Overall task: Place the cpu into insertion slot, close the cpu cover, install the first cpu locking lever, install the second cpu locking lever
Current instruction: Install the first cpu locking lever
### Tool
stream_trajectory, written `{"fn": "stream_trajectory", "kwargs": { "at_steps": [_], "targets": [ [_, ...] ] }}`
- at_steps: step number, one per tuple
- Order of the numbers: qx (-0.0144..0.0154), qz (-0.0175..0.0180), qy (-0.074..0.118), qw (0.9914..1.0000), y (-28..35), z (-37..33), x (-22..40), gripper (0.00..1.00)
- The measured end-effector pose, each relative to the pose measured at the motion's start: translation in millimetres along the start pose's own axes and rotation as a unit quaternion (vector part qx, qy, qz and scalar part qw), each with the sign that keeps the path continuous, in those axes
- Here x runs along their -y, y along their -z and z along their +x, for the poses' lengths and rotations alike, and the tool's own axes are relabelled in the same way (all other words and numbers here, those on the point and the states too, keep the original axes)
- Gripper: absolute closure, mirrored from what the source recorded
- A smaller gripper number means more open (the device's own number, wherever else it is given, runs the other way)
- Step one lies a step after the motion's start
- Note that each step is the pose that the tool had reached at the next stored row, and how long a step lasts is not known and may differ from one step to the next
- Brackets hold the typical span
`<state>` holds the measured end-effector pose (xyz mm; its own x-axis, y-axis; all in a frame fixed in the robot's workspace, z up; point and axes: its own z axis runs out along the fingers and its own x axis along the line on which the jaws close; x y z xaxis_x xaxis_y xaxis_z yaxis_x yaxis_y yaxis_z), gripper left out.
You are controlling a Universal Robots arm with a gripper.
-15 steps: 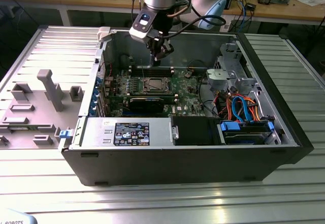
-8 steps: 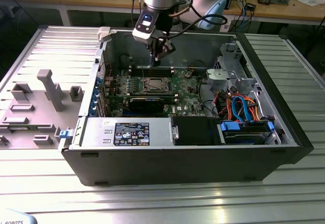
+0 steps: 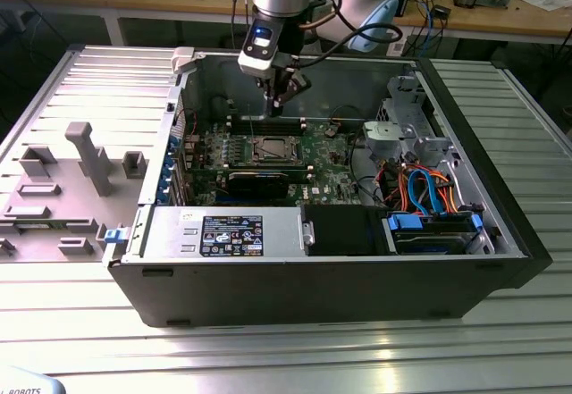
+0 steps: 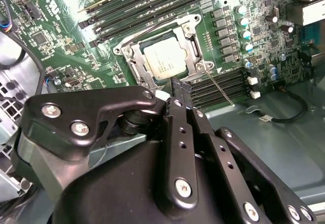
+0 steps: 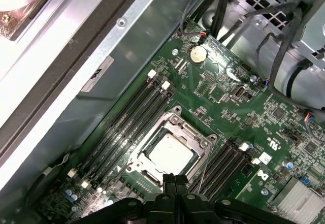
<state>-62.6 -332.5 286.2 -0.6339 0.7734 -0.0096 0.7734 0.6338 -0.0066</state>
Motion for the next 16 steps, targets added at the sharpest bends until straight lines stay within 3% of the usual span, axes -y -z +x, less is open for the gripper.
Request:
{"fn": "stream_trajectory", "kwargs": {
  "at_steps": [16],
  "targets": [
    [0.0001,0.0,0.004,0.99999,0.0,0.0,0.0,0.89]
  ]
}}
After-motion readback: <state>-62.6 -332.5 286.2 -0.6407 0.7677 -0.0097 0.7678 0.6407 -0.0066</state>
